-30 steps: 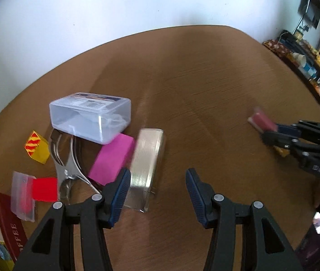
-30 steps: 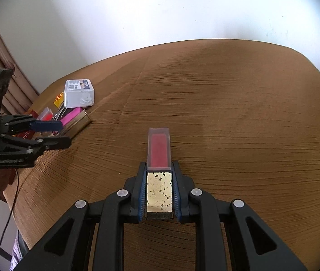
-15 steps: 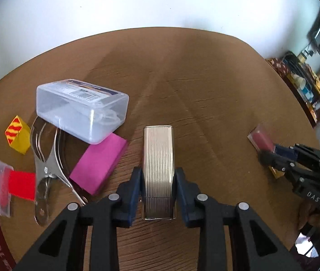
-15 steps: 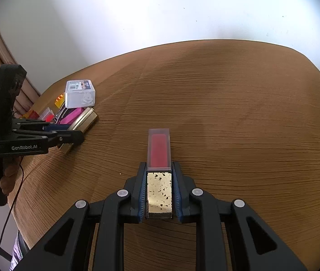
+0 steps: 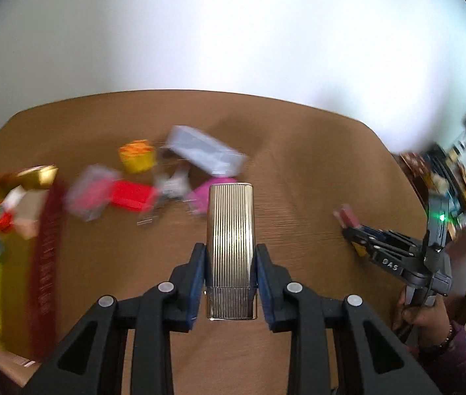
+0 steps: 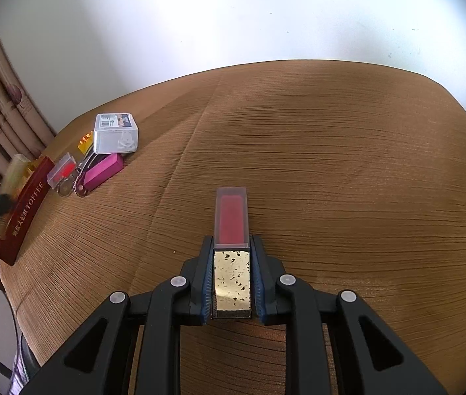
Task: Organize rigid objects
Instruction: 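Grasp the gold lighter with the left gripper and lower it into the tin, then lower the gold lipstick into the red tin with the right gripper and release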
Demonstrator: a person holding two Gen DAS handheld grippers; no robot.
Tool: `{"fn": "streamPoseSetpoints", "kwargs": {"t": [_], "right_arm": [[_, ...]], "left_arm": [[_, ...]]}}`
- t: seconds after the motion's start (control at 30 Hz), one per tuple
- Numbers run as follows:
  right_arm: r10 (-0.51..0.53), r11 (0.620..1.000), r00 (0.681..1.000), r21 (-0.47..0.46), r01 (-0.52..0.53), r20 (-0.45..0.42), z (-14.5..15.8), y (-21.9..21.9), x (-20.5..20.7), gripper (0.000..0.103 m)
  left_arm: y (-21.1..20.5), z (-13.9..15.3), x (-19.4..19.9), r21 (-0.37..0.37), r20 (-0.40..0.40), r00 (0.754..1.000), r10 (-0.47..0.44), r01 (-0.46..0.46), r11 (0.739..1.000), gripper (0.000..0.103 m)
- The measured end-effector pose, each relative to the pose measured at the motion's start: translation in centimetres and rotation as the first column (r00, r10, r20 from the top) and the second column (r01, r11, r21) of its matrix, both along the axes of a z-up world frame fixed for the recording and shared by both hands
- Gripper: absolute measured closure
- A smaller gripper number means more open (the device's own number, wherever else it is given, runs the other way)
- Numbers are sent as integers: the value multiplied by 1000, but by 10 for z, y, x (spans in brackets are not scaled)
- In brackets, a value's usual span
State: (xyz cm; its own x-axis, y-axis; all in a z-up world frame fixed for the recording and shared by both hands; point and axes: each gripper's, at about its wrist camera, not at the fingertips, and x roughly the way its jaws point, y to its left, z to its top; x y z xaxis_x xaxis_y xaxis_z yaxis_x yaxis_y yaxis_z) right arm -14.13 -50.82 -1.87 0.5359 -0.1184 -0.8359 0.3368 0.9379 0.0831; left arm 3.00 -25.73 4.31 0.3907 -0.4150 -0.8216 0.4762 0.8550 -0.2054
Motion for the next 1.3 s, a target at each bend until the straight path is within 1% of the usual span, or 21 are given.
{"fn": "streamPoseSetpoints", "kwargs": {"t": [0.07,0.1,0.17,0.23,0.33,0.4,0.43,0.47,0.5,0.6,0.67,0.73,0.8,0.87,0.93,1.0,1.07,1.13,1.17,1.27,1.3], "right_arm": [[1,1000,1000,-5,-1,-3,-1,1,2,83],[3,1000,1000,-6,-3,-4,-1,1,3,83],[3,1000,1000,-8,-3,-6,-2,1,5,83],[7,1000,1000,-16,-7,-8,-2,1,5,83],[8,1000,1000,-24,-8,-11,-4,3,7,83],[9,999,1000,-30,-10,-14,-5,4,8,83],[11,999,1000,-33,-11,-15,-6,5,10,83],[12,999,1000,-36,-12,-17,-6,5,10,83],[13,999,1000,-36,-13,-17,-6,5,10,83],[14,999,1000,-38,-14,-18,-7,5,11,83],[14,999,1000,-41,-14,-19,-7,5,11,83],[14,999,1000,-40,-15,-19,-8,4,11,83],[15,999,1000,-39,-16,-19,-8,4,11,83],[14,999,1000,-33,-15,-17,-8,4,11,83],[14,1000,1000,-28,-14,-15,-8,2,10,83],[14,1000,1000,-28,-14,-16,-8,2,10,83],[15,999,1000,-30,-15,-17,-8,2,10,83],[16,999,1000,-35,-17,-21,-7,3,10,83],[20,999,999,-42,-21,-27,-7,4,11,84],[36,998,998,-44,-38,-44,-5,8,11,84],[39,998,998,-37,-41,-48,-4,9,11,84]], "left_arm": [[29,7,9,24,-3,998,68,-68,997,73],[53,9,17,53,4,992,123,-123,991,73],[87,9,32,98,2,980,198,-198,975,73],[127,2,52,141,-1,956,293,-290,947,73],[168,-14,75,195,-21,932,361,-350,916,73],[181,-27,88,250,-23,925,380,-363,898,73],[189,-35,97,256,-34,918,395,-374,891,73],[195,-42,104,249,-47,912,408,-385,889,73],[195,-47,107,253,-52,911,408,-383,888,73],[196,-59,118,290,-50,905,423,-392,873,73],[189,-65,121,293,-70,908,412,-376,879,73],[185,-69,122,313,-70,913,403,-364,877,72],[177,-69,119,339,-45,922,385,-348,874,69],[167,-64,115,384,20,927,375,-353,853,67],[164,-56,106,408,85,924,373,-374,833,66],[164,-42,92,388,140,906,399,-421,820,66],[169,-21,69,305,172,887,428,-461,833,65],[175,-4,42,222,180,868,463,-494,840,61],[180,2,27,181,179,857,483,-511,840,57],[199,19,-15,59,166,819,549,-564,824,48],[205,21,-31,26,165,810,562,-574,819,48]]}}
